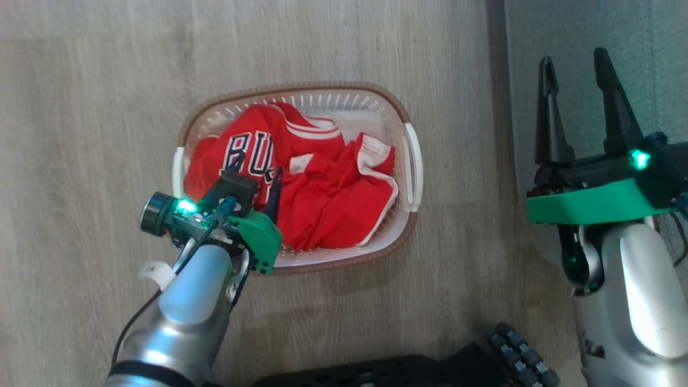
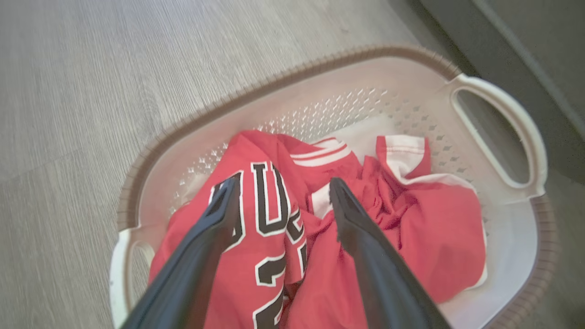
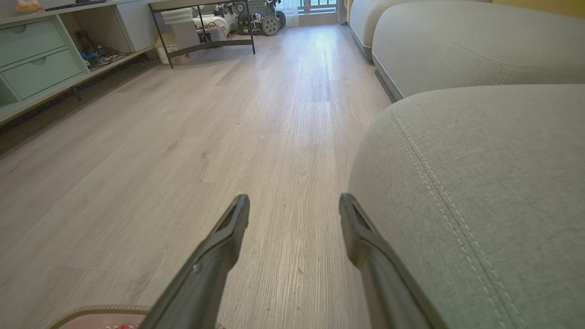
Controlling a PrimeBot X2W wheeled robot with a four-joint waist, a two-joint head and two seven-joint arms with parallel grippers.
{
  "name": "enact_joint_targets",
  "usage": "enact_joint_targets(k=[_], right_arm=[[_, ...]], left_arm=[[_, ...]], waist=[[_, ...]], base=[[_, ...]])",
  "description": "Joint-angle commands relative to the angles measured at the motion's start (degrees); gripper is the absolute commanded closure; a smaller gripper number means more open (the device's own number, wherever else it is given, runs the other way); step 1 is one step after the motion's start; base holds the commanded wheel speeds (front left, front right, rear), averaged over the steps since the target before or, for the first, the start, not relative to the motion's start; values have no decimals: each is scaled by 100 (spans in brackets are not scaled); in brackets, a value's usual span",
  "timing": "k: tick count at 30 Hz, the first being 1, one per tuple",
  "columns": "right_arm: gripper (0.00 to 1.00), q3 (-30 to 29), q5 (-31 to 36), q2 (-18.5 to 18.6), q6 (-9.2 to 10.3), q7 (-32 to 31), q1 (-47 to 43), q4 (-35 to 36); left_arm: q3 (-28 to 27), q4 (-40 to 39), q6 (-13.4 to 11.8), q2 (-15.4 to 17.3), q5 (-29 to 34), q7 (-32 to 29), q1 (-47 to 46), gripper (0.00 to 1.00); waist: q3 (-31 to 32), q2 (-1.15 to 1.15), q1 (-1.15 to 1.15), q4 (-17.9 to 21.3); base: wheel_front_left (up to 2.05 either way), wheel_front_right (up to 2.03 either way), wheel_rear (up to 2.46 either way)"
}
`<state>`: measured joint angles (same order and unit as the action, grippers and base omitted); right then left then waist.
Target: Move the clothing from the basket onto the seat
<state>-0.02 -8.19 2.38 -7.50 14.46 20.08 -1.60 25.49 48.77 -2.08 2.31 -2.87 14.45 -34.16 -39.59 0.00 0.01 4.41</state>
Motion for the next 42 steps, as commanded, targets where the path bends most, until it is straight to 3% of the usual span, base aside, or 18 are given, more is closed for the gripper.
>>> enact_joint_targets(k=[1, 16, 27, 28, 31, 42], right_arm=[[0, 148, -42, 50, 1, 54, -23, 217], [0, 210, -243, 50, 1, 54, 297, 361], [0, 253, -299, 50, 1, 54, 426, 333], [0, 258, -301, 50, 1, 54, 434, 330], [0, 265, -303, 50, 1, 54, 453, 321], [0, 228, -286, 50, 1, 54, 421, 150]], left_arm=[[-89, 32, -42, 116, 53, 55, -17, 0], [183, 1509, -644, 146, 412, 20, -1245, 0], [395, 2113, -693, 69, 307, -188, -1593, 0], [415, 2131, -698, 66, 293, -204, -1607, 6], [477, 2175, -676, 61, 233, -259, -1639, 99], [806, 1773, -530, 58, -233, -133, -1459, 100]], waist=[[-194, 0, -1, 110], [-924, 0, -1, 319], [-1079, 0, -1, 363], [-1083, 0, -1, 366], [-1090, 0, -1, 375], [-754, 0, -1, 297]], base=[[0, 0, 0], [0, 0, 0], [0, 0, 0], [0, 0, 0], [0, 0, 0], [0, 0, 0]])
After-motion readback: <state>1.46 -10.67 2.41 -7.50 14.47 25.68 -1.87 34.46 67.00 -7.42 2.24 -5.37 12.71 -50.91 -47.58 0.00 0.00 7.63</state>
